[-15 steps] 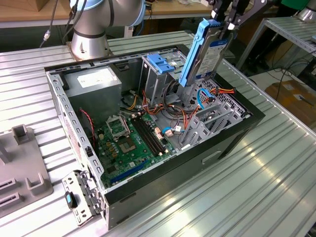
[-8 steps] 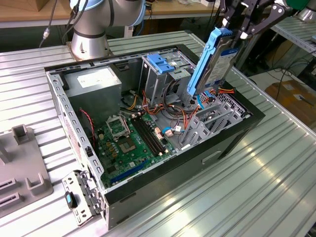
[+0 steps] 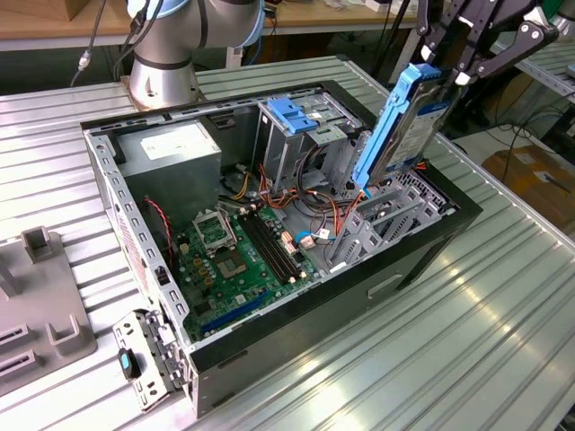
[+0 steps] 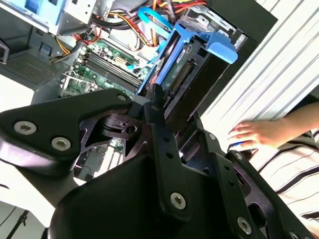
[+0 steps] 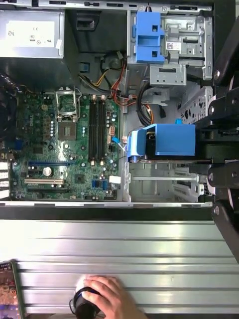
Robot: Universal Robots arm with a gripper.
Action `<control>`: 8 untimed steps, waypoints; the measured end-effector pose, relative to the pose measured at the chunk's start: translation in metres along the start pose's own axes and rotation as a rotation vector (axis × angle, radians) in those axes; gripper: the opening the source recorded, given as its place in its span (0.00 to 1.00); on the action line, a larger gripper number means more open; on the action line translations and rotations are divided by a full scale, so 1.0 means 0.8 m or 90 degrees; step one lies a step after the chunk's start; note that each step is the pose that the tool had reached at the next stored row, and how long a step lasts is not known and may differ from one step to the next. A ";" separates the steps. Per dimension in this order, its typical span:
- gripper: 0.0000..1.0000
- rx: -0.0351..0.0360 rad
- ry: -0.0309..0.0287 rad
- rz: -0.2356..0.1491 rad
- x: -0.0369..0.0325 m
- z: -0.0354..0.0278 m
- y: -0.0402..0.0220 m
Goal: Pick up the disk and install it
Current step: 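Pick up the disk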
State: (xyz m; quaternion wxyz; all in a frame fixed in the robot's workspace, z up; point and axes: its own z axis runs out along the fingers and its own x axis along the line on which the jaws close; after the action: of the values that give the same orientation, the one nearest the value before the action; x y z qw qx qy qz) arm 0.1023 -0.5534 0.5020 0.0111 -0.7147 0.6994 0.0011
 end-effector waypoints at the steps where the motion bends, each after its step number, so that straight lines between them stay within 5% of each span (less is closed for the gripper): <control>1: 0.35 0.0000 0.0002 0.000 0.0048 0.0000 0.0000; 3: 0.35 0.0000 0.0001 0.000 0.0132 0.0009 0.0001; 8: 0.35 0.0000 0.0001 0.000 0.0138 0.0012 -0.0024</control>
State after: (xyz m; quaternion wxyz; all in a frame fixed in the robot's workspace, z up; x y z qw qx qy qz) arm 0.1045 -0.5644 0.5009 0.0111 -0.7147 0.6993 0.0010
